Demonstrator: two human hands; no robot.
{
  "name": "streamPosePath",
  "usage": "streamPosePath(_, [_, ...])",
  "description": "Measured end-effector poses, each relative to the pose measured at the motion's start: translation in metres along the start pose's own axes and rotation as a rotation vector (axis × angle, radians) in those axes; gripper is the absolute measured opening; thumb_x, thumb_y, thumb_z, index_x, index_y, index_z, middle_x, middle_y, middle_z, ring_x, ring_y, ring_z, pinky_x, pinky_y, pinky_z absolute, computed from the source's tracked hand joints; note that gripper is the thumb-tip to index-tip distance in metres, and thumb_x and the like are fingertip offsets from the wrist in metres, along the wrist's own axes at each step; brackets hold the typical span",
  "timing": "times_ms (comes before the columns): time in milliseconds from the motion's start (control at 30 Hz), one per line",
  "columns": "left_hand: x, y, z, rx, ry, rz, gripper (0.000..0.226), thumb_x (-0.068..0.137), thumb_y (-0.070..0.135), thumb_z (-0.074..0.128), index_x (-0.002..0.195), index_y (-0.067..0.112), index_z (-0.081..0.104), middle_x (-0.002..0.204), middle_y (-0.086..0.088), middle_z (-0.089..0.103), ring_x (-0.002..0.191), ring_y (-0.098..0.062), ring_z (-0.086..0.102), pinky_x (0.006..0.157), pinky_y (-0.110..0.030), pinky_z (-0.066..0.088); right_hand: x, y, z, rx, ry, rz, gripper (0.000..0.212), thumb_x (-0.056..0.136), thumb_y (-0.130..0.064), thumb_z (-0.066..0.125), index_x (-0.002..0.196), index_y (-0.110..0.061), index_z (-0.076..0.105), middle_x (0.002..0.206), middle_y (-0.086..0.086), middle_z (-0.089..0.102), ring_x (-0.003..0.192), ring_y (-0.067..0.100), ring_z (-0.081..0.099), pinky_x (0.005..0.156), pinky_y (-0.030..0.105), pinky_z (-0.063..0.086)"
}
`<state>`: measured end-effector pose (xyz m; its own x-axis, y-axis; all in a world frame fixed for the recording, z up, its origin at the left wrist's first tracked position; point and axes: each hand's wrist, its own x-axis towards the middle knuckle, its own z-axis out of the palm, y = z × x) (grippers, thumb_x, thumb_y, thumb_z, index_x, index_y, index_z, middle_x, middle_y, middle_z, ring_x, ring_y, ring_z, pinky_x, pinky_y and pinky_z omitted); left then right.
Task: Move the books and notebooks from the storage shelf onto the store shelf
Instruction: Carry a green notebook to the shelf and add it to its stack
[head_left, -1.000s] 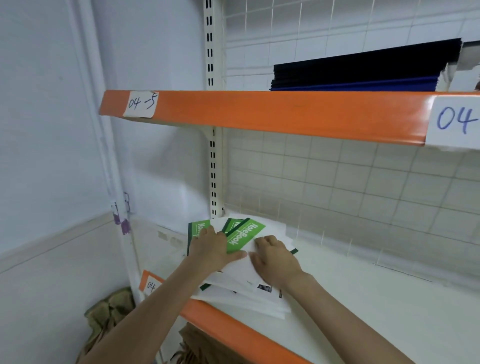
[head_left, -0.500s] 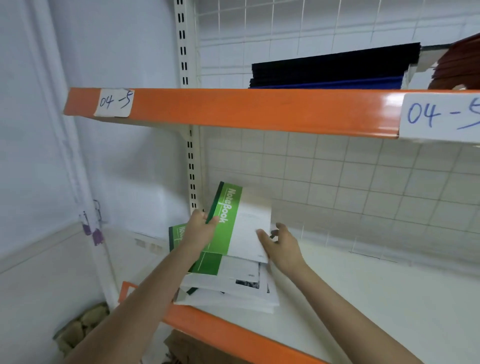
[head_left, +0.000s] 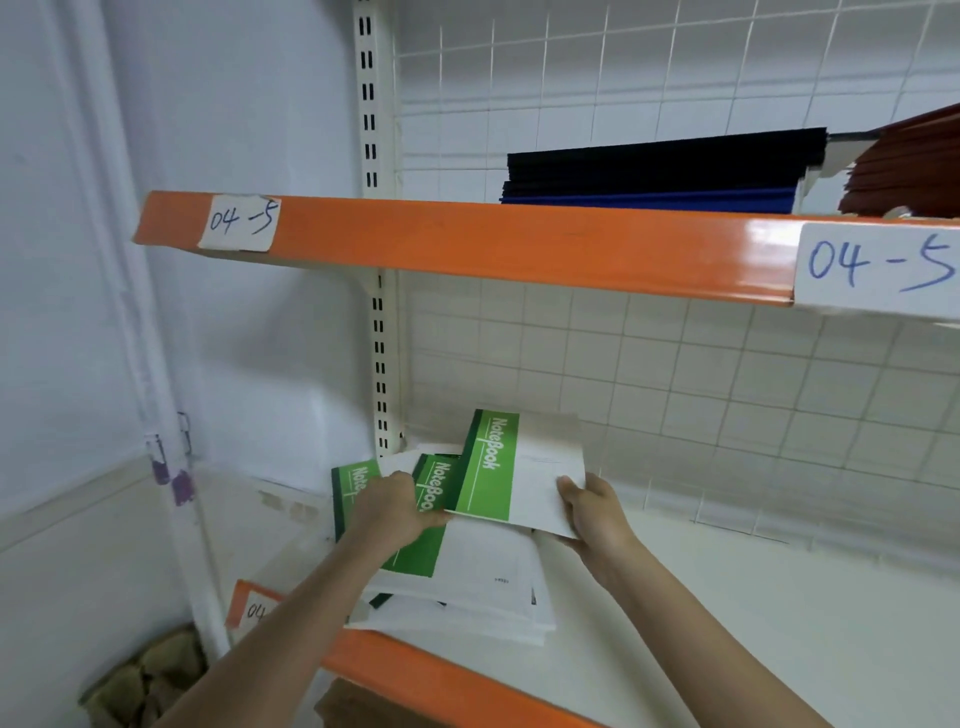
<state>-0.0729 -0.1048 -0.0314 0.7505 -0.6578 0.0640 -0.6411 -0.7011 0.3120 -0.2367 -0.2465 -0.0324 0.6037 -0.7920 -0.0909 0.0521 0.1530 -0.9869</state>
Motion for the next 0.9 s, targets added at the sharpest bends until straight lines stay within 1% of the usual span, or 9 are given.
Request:
streamPosePath(167, [0.001,0.006,0.002,-0.376,0.194,0.046,0.025,0.095,0.017,0.053,0.115,0.003,0.047,0.072,0.002,0.051,0.054,-0.005,0.046,0.042,-0.014,0.036,-0.004,0.006,0.003,-0.039,-0.004,-0.010,0.024,0.099,-0.007,0.039,0.115,-0.006,0.057,0.103,0.008,0.067,0.089,0.024,0.064,0.071,0.033,0.054])
streamPosePath(300, [-0.006,0.020,-0.006,-0.837,0.157,-0.035,0.011,0.101,0.011,0.038,0.107,0.007,0.046,0.086,0.008,0.046,0.072,-0.003,0.044,0.064,-0.019,0.039,-0.010,0.003,0.007,-0.091,0.022,-0.029,0.024,0.098,-0.008,0.040,0.110,-0.013,0.060,0.098,0.003,0.067,0.077,0.016,0.062,0.053,0.021,0.043])
streamPosePath(367, [-0.012,0.029,-0.011,-1.029,0.143,-0.088,0.014,0.101,0.009,0.035,0.106,0.007,0.049,0.098,0.005,0.048,0.090,-0.010,0.047,0.084,-0.030,0.043,-0.009,0.002,0.012,-0.095,0.014,-0.033,0.024,0.099,-0.010,0.040,0.115,-0.010,0.058,0.105,0.006,0.066,0.084,0.020,0.062,0.055,0.023,0.045])
streamPosePath(467, [-0.019,0.039,-0.024,-1.407,0.079,-0.142,0.023,0.101,0.002,0.034,0.089,0.010,0.052,0.088,-0.001,0.057,0.079,-0.014,0.054,0.071,-0.030,0.046,-0.010,-0.001,0.020,-0.066,-0.015,0.013,0.027,0.101,-0.013,0.040,0.121,-0.001,0.053,0.108,0.012,0.065,0.089,0.027,0.063,0.071,0.035,0.054])
streamPosePath(533, [-0.018,0.037,-0.028,-1.481,0.006,-0.139,0.024,0.101,0.004,0.033,0.100,0.008,0.057,0.091,-0.007,0.063,0.080,-0.019,0.060,0.069,-0.036,0.050,-0.012,-0.004,0.021,0.009,-0.070,0.088,0.026,0.101,-0.013,0.041,0.117,0.003,0.053,0.094,0.014,0.065,0.070,0.024,0.066,0.059,0.035,0.056])
streamPosePath(633, [-0.014,0.019,-0.027,-1.259,0.042,-0.111,0.028,0.103,0.017,0.034,0.117,0.014,0.058,0.116,-0.013,0.063,0.100,-0.027,0.061,0.088,-0.047,0.051,-0.014,-0.010,0.020,0.116,-0.098,0.145,0.019,0.101,-0.009,0.042,0.114,0.000,0.052,0.084,0.011,0.062,0.054,0.018,0.063,0.038,0.020,0.048])
streamPosePath(767, [-0.013,-0.012,-0.018,-0.355,0.258,-0.057,0.034,0.100,0.028,0.042,0.126,0.010,0.053,0.117,-0.014,0.062,0.101,-0.027,0.058,0.086,-0.036,0.047,-0.011,-0.010,0.026,0.155,-0.092,0.156,0.024,0.102,-0.010,0.040,0.123,-0.005,0.050,0.092,0.010,0.062,0.071,0.023,0.059,0.036,0.018,0.046])
streamPosePath(833, [-0.013,-0.024,-0.016,-0.037,0.191,-0.204,0.055,0.095,0.053,0.040,0.125,0.007,0.049,0.124,-0.015,0.055,0.115,-0.029,0.049,0.093,-0.040,0.042,-0.010,-0.008,0.030,0.159,-0.094,0.162,0.025,0.102,-0.010,0.040,0.124,-0.004,0.050,0.095,0.011,0.063,0.074,0.025,0.061,0.038,0.020,0.049])
streamPosePath(900, [-0.008,-0.035,-0.010,0.064,0.074,-0.336,0.076,0.083,0.074,0.036,0.118,0.008,0.052,0.124,-0.013,0.054,0.117,-0.031,0.047,0.095,-0.040,0.040,-0.008,-0.006,0.033,0.160,-0.095,0.156,0.027,0.101,-0.010,0.040,0.126,-0.004,0.050,0.101,0.012,0.065,0.078,0.026,0.064,0.043,0.025,0.053])
